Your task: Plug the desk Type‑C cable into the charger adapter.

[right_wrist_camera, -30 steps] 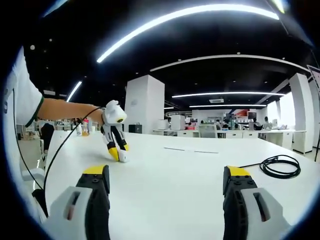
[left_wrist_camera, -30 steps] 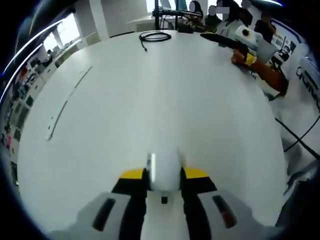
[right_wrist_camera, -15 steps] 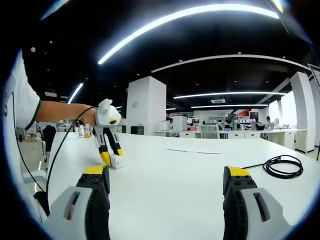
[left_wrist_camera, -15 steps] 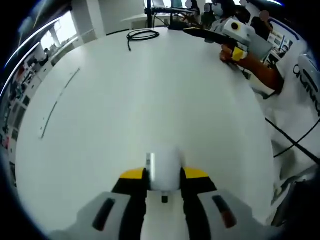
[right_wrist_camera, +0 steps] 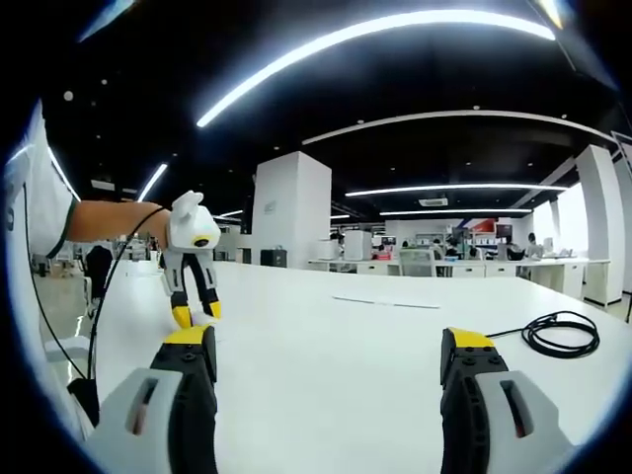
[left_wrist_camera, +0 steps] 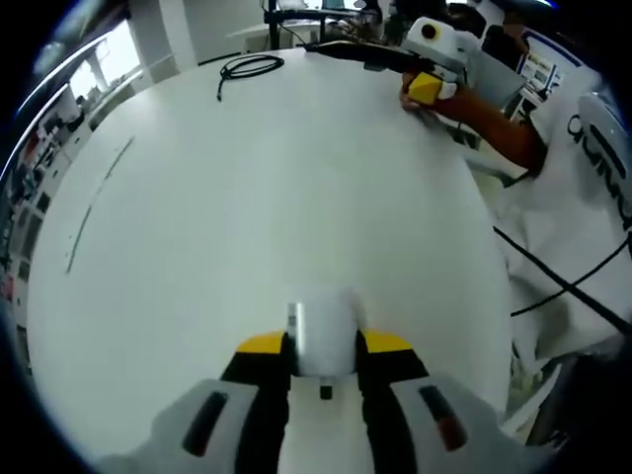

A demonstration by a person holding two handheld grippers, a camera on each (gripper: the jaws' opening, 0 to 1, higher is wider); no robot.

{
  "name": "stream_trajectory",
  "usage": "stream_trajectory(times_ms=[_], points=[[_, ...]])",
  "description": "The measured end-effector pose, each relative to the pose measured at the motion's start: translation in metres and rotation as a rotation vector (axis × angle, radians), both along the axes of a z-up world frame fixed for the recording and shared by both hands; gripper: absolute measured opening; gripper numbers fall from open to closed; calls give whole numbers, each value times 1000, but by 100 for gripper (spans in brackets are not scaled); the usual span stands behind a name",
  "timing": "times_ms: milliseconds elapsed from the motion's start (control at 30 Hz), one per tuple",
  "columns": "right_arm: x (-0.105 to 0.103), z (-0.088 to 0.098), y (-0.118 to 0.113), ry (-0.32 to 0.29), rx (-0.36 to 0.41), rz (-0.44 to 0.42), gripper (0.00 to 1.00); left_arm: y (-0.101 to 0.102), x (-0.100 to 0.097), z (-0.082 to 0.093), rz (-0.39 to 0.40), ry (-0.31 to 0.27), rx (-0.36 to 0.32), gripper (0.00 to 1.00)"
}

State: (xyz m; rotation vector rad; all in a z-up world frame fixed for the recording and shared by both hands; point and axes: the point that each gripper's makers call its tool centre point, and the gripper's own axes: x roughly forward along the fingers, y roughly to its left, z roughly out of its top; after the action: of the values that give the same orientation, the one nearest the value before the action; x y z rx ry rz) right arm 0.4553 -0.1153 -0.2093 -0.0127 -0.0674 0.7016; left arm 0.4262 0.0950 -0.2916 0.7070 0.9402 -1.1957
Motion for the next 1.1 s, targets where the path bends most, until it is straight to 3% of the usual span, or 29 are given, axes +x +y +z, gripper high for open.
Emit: stream_trajectory(times_ms=[433,767,1100], points=[[10,0,-1,-2,-4,10,96,-7,-36,0,-19,25,7,25],[4,-1,5,-4,-7,16,95,-9,-63,0,-46,40,29,25],[5,0,6,-6,-10,21,95,-11,-75,0,-59,47,34,25]])
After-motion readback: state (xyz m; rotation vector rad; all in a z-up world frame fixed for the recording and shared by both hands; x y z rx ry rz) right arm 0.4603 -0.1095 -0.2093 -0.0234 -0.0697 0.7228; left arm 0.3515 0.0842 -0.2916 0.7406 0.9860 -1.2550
